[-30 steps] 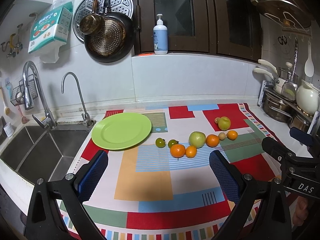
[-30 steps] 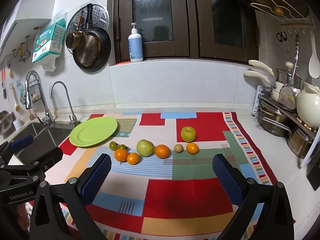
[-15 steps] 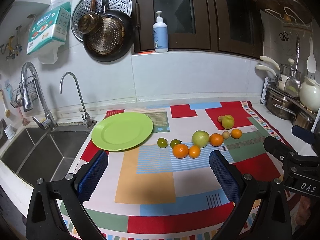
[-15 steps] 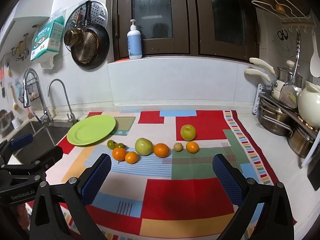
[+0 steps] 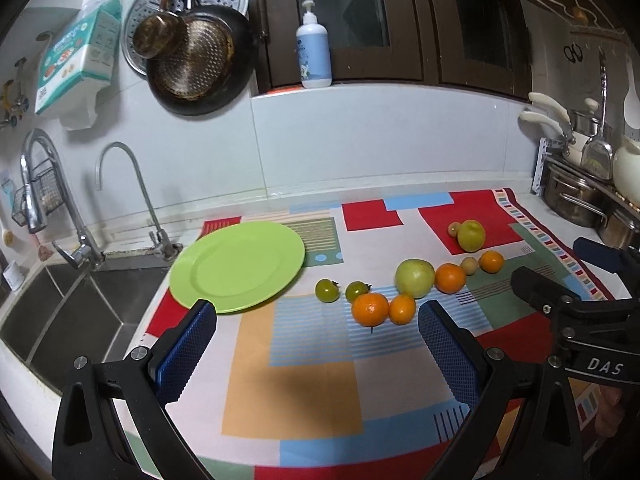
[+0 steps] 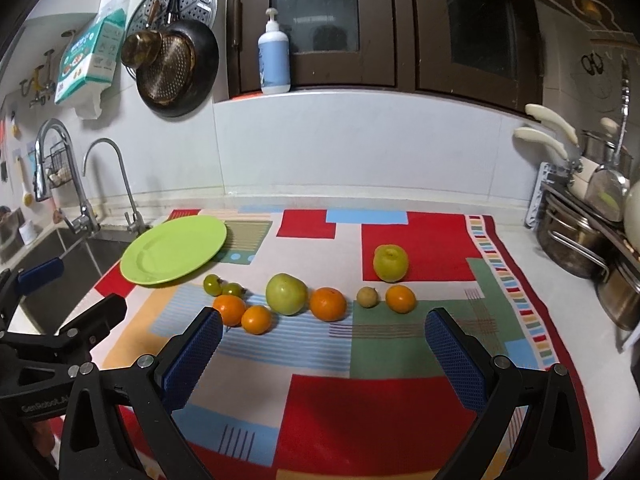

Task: Organize fruits
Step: 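Close the left tool on an orange while the right tool grasps another orange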

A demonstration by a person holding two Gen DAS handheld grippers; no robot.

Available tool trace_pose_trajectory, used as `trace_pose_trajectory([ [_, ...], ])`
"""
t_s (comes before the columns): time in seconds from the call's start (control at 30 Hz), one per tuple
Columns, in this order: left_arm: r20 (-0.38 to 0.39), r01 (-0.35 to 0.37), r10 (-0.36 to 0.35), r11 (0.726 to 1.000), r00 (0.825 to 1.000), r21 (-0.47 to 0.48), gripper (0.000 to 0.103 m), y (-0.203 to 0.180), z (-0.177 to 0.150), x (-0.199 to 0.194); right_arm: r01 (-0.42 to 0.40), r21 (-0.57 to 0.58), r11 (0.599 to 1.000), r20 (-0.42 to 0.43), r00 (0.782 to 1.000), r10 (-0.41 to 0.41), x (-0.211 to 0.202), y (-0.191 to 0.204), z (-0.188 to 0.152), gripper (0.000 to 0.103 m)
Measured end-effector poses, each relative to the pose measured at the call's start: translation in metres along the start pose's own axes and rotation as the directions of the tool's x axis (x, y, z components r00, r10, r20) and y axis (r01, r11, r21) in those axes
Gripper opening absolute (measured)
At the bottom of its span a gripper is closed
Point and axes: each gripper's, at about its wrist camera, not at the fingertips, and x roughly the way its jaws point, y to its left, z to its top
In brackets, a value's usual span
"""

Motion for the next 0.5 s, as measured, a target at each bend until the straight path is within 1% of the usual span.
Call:
trace_pose_trajectory([
  [0.13, -0.025, 0.018, -0.018, 1.0, 1.0, -0.007, 0.103, -0.002, 0.002, 0.021, -0.01, -0.001, 1.0, -0.024, 1.0, 0.01, 0.022, -0.002, 0.004, 0.102],
  [0.27, -0.011, 0.018, -0.018, 1.0, 1.0, 0.003, 0.102, -0.004, 0.005, 0.039, -0.02, -0.001, 1.0, -0.053, 0.998, 0.02, 0.045, -0.005, 0.004, 0.102],
  [0.3, -0.006, 0.017, -0.017, 1.0, 1.0, 0.012, 0.101, -0.005, 0.007, 0.044, -0.022, -0.001, 1.0, -0.061, 0.998, 0.022, 0.05, -0.006, 0.004, 0.102],
  [0.5, -0.046, 0.035, -0.033, 0.999, 0.998, 0.037, 0.096, -0.012, 0.005, 0.069, -0.042, -0.009, 0.999, -0.121, 0.992, 0.041, 0.082, -0.009, 0.0, 0.102],
])
